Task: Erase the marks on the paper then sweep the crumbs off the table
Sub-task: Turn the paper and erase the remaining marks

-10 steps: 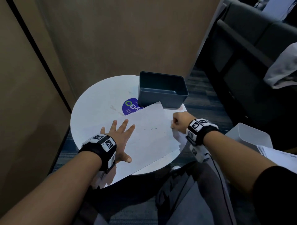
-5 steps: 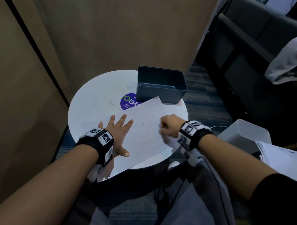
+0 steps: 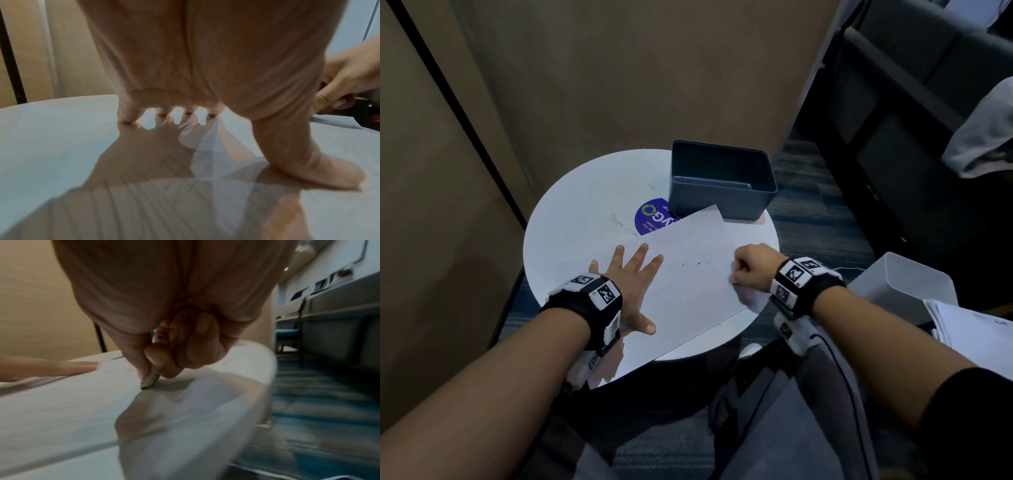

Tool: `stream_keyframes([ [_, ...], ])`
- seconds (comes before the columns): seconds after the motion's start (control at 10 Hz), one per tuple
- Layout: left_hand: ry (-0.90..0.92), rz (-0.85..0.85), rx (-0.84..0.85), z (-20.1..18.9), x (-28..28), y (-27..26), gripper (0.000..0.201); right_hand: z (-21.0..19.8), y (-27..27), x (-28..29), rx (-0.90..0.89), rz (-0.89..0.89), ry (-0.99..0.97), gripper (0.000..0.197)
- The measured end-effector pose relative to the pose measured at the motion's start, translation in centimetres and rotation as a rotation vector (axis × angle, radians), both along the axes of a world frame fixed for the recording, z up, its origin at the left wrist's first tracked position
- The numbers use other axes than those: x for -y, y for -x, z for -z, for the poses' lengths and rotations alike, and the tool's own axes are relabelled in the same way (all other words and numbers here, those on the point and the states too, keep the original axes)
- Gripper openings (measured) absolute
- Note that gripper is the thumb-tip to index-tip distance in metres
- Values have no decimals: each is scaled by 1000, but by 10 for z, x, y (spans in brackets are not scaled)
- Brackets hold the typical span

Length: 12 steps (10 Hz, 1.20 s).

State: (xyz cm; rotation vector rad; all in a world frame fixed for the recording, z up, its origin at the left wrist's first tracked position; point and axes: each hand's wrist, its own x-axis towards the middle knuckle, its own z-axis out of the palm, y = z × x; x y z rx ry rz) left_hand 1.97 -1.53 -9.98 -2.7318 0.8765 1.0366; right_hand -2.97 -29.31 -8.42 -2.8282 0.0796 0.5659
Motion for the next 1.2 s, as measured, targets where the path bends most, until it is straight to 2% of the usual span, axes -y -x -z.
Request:
stream_keyframes([
  [0.1, 22, 8, 27, 1, 0, -1, 171, -11, 1, 2, 41, -39, 46, 22],
  [0.2, 11, -12, 69, 0, 2, 0, 150, -14, -3, -48, 80, -152, -108, 12],
  [0.3, -7, -17, 130, 5, 3, 5, 136, 2, 2, -94, 27, -229, -186, 16],
  [0.4, -25, -21, 105, 4, 3, 4, 136, 7, 2, -66, 22, -156, -136, 20],
  [0.5, -12, -22, 80, 6, 4, 4, 137, -7, 1, -16, 13, -82, 14, 28],
  [0.6, 2, -24, 97, 6, 2, 5, 137, -21, 1, -31, 67, -119, -42, 26],
  [0.7, 3, -19, 136, 9, 1, 5, 136, -9, 2, -89, 31, -228, -177, 18],
  [0.8, -17, -21, 117, 10, 0, 2, 137, 5, 5, -87, -1, -219, -141, 24],
  [0.9, -9, -29, 79, 7, 3, 1, 138, 0, 4, -32, 1, -93, -92, 33],
  [1.0, -6, -35, 70, 8, 2, 4, 137, -11, 5, -9, 22, -56, -44, 29],
  [1.1, -10, -10, 76, 6, 0, 2, 139, -11, 4, -22, 60, -29, -113, 18],
  [1.2, -26, 29, 74, -2, -9, 3, 142, -13, 7, -35, 127, 50, -248, 17],
])
